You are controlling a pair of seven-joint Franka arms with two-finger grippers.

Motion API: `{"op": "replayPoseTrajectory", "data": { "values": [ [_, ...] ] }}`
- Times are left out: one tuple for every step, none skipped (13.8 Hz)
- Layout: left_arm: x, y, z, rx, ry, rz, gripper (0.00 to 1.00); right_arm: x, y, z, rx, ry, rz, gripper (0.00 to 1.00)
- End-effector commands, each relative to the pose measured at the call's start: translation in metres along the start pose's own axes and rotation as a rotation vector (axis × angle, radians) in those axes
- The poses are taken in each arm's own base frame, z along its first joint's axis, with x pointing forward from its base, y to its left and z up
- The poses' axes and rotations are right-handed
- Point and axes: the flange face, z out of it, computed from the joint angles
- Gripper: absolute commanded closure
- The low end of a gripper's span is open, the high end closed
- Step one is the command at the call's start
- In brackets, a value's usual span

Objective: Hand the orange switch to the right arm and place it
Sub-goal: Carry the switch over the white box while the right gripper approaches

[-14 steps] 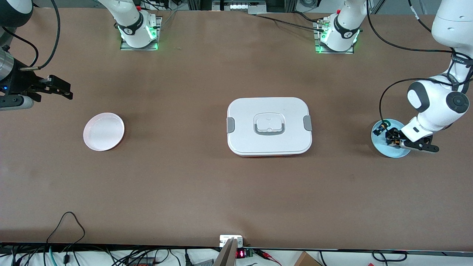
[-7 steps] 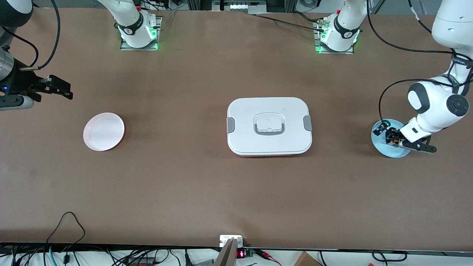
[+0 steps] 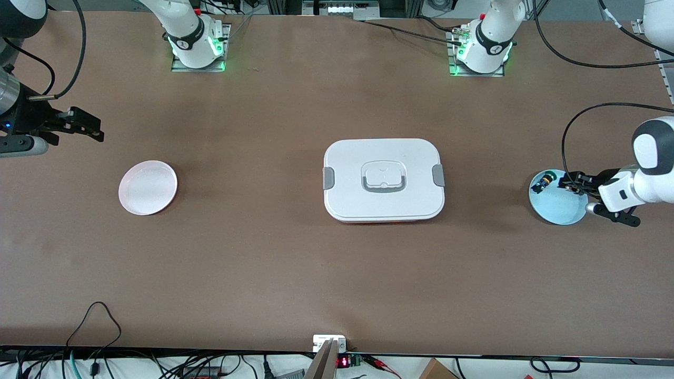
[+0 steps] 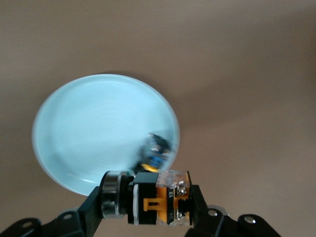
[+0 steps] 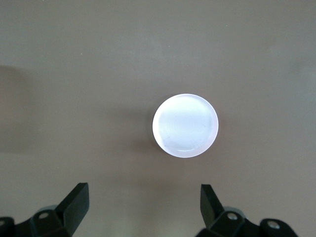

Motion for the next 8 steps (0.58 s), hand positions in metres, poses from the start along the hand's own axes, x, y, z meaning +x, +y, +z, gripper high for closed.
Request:
{"op": "replayPoseTrajectory", "data": {
  "values": [
    [0.01, 0.031, -0.033, -0.087, -0.028, 0.094, 0.78, 0.005, -0.007, -0.014, 0.01, 0.039, 0.0, 0.0],
    [0.014, 0.044, -0.044, -0.123, -0.024, 0.122, 0.78, 0.01, -0.006, -0.014, 0.009, 0.047, -0.003, 0.0],
    [0.018, 0.057, -0.055, -0.168, 0.003, 0.152, 0.77, 0.017, -0.006, -0.017, 0.009, 0.058, -0.009, 0.0],
    [0.024, 0.07, -0.072, -0.197, 0.05, 0.199, 0.77, 0.023, -0.006, -0.018, 0.011, 0.064, -0.012, 0.0],
    [0.031, 0.088, -0.081, -0.229, 0.086, 0.281, 0.77, 0.028, -0.008, -0.01, 0.013, 0.052, -0.02, 0.0],
    [0.04, 0.109, -0.084, -0.277, 0.131, 0.393, 0.77, 0.033, -0.009, -0.002, 0.013, 0.038, -0.026, 0.0],
    [0.049, 0.131, -0.08, -0.346, 0.178, 0.475, 0.78, 0.035, -0.012, -0.003, 0.014, 0.041, -0.029, 0.0],
    [0.054, 0.143, -0.081, -0.395, 0.219, 0.526, 0.78, 0.036, -0.014, -0.002, 0.013, 0.037, -0.032, 0.0]
  ]
}}
